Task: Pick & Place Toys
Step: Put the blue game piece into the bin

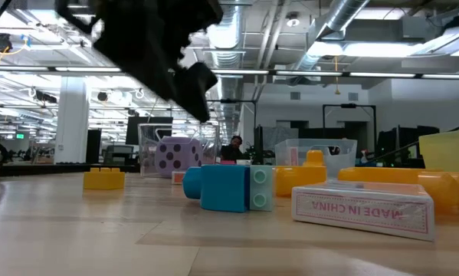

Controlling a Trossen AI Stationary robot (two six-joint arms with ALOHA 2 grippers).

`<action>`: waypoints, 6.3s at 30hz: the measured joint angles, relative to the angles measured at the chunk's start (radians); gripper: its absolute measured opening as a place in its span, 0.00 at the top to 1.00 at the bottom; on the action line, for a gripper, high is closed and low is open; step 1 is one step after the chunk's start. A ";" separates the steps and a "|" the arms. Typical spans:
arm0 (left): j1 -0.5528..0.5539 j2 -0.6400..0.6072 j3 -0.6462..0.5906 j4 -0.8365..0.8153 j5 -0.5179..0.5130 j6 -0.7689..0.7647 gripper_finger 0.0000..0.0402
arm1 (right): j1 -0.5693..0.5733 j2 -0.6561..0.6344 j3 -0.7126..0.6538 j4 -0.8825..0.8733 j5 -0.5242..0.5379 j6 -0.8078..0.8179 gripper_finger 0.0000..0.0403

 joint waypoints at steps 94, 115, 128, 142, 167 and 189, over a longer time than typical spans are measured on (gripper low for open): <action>-0.026 0.107 -0.158 0.269 -0.091 -0.213 0.94 | -0.036 -0.004 0.000 0.005 -0.008 -0.066 0.52; -0.073 0.087 -0.157 0.446 -0.143 -0.259 0.09 | -0.027 -0.004 0.000 0.012 -0.012 -0.089 0.52; -0.081 0.168 -0.133 0.505 -0.147 -0.252 0.05 | -0.027 -0.004 0.000 0.003 -0.042 -0.092 0.52; -0.065 0.189 -0.130 0.431 -0.262 -0.199 0.07 | -0.026 -0.004 0.000 -0.006 -0.049 -0.092 0.52; -0.031 0.187 -0.130 0.504 -0.167 0.021 0.15 | -0.026 -0.004 0.000 0.002 -0.046 -0.089 0.52; -0.024 0.219 -0.128 0.532 -0.137 0.026 0.25 | -0.030 -0.004 0.000 0.002 -0.045 -0.089 0.52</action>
